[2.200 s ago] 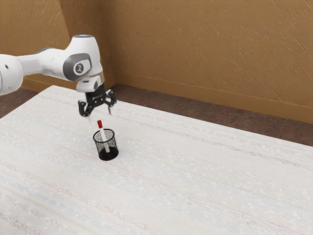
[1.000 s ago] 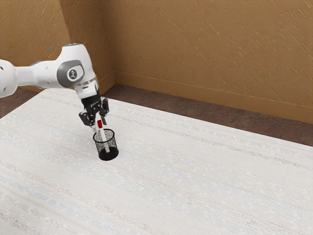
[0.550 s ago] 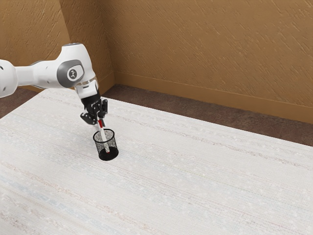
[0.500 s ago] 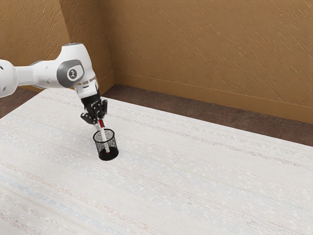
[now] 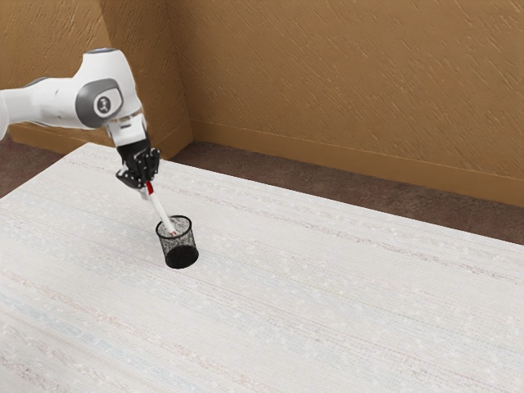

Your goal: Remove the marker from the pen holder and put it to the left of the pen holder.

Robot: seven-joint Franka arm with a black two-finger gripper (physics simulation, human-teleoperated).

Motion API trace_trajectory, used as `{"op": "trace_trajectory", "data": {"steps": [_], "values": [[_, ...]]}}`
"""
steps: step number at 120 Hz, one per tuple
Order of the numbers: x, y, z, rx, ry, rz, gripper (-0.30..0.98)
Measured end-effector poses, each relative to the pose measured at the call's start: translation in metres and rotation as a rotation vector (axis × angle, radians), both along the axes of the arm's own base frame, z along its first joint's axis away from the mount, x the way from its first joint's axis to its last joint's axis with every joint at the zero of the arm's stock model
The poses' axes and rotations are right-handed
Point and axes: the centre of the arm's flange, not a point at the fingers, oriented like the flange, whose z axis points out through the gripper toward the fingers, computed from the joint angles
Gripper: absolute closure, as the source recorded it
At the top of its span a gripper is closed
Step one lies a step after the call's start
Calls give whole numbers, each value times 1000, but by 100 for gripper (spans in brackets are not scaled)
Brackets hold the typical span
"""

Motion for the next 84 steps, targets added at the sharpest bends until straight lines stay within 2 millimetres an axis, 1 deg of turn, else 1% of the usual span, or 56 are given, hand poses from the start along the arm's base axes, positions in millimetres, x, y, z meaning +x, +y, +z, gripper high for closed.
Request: {"op": "trace_trajectory", "data": {"steps": [16, 22, 28, 33, 42, 58, 65, 77, 84], "values": [[-12, -3, 49, 32, -37, 1, 76], [-17, 1, 65, 35, -49, 15, 76], [-22, 10, 74, 28, -53, 33, 75], [-25, 19, 74, 15, -49, 48, 75], [-27, 36, 61, -18, -28, 69, 75], [-29, 75, 11, -141, 21, 111, 75], [-28, 88, -2, -217, 20, 130, 75], [-39, 126, -37, -373, 30, 216, 76], [-40, 135, -49, -449, 20, 236, 77]]}}
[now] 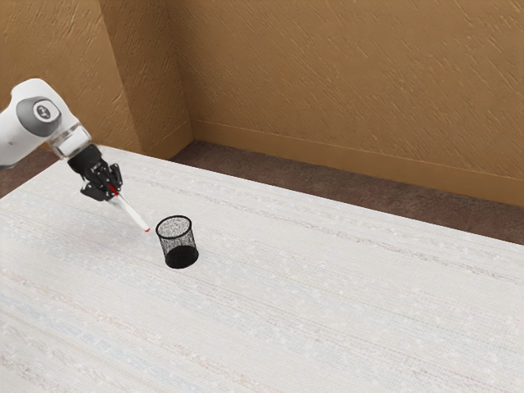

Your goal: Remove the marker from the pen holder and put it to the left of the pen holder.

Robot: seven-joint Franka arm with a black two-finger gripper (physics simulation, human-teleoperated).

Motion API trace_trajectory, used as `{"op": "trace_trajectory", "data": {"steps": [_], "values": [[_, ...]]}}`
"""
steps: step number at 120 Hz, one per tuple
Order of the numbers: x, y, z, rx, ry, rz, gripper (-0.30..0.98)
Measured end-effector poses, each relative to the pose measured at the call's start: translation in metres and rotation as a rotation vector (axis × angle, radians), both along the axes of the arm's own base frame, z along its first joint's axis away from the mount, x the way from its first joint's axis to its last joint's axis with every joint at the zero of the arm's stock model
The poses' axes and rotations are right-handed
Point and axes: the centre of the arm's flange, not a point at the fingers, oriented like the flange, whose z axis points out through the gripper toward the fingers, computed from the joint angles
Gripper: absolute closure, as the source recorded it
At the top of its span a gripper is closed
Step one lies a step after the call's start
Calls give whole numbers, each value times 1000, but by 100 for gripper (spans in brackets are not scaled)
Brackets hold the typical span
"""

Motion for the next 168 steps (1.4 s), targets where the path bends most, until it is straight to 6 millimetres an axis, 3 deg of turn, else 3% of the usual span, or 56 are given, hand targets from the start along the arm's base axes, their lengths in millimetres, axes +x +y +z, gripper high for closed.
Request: {"op": "trace_trajectory", "data": {"steps": [13, 36, 52, 88, 116, 120, 124, 131, 137, 143, 148, 155, 161, 168], "values": [[-7, 20, -24, -137, -32, 54, 76], [-5, 18, -46, -226, -85, 16, 75], [-11, 27, -66, -226, -94, -6, 75], [-16, 35, -78, -222, -140, -67, 75], [-14, 29, -75, -196, -158, -146, 29], [-8, 11, -55, -131, -148, -207, 25], [2, -23, -16, -19, -137, -304, 21], [14, -109, 92, 207, -171, -473, 16], [-3, -182, 203, 405, -243, -536, 13], [-25, -250, 269, 517, -285, -551, 10], [-37, -292, 288, 567, -264, -532, 8], [-46, -331, 291, 597, -218, -503, 6], [-51, -340, 289, 601, -169, -443, 5], [-54, -332, 288, 594, -116, -353, 4]]}}
